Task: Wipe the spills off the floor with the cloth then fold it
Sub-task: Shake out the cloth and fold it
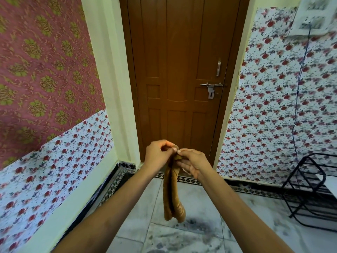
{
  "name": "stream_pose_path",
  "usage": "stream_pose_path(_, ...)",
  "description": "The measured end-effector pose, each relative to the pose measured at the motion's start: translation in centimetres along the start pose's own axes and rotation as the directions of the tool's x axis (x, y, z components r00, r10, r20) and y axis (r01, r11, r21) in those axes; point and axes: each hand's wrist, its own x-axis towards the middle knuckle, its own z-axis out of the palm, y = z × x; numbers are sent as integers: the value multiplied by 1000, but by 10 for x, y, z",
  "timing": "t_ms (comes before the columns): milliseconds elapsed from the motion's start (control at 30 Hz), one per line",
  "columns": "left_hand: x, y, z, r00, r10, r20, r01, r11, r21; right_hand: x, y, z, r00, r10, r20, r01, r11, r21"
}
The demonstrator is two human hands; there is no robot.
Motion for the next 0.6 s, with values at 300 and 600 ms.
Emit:
stream_pose_path(300, -7, 0, -4, 989, 127, 72, -132, 988, 75, -2, -4, -7, 1000, -19, -21, 19, 1000, 1)
stream_pose_path(600, -6, 6, -11, 981, 190, 27, -192, 964, 187, -3, 1, -14, 994, -107, 23, 108, 991, -78)
